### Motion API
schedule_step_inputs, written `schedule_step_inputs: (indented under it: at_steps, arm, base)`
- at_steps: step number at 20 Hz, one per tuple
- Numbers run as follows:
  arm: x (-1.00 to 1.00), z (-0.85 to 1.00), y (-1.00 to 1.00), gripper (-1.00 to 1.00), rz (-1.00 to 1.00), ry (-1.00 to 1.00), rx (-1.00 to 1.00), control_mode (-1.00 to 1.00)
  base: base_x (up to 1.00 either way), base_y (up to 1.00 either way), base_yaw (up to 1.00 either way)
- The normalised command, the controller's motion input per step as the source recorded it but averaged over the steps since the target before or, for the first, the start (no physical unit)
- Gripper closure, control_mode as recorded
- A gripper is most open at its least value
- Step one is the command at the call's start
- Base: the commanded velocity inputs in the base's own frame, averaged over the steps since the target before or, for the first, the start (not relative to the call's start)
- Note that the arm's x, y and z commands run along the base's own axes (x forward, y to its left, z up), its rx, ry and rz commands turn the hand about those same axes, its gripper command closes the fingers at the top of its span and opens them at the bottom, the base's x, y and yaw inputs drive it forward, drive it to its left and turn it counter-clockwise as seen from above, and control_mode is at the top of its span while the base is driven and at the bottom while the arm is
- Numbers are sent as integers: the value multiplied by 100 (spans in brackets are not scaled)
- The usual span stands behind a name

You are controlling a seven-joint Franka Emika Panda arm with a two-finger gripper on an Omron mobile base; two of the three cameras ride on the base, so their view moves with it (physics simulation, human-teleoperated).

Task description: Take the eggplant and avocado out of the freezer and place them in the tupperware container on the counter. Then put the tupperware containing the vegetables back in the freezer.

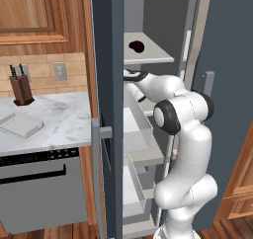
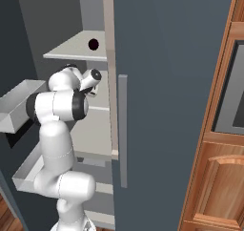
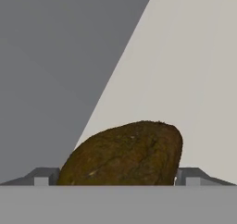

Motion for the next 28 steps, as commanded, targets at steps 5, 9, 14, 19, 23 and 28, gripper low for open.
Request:
schedule_step_inputs:
  at_steps: [5, 9, 14, 19, 23, 28]
  arm:
    - [0, -5, -5, 100, 0, 0, 0, -100]
    - [-15, -7, -20, 100, 0, 0, 0, -100]
    - [-39, 0, -51, 100, -3, 0, 0, -100]
    - [-56, 6, -36, 100, -3, -2, 0, -100]
    - [-68, 37, 0, 100, -1, -2, 0, -100]
    - [-72, 55, -13, 100, -4, 0, 0, -100]
  base:
    - [0, 0, 0]
    - [0, 0, 0]
    - [0, 0, 0]
    - [0, 0, 0]
    - [0, 0, 0]
    - [0, 0, 0]
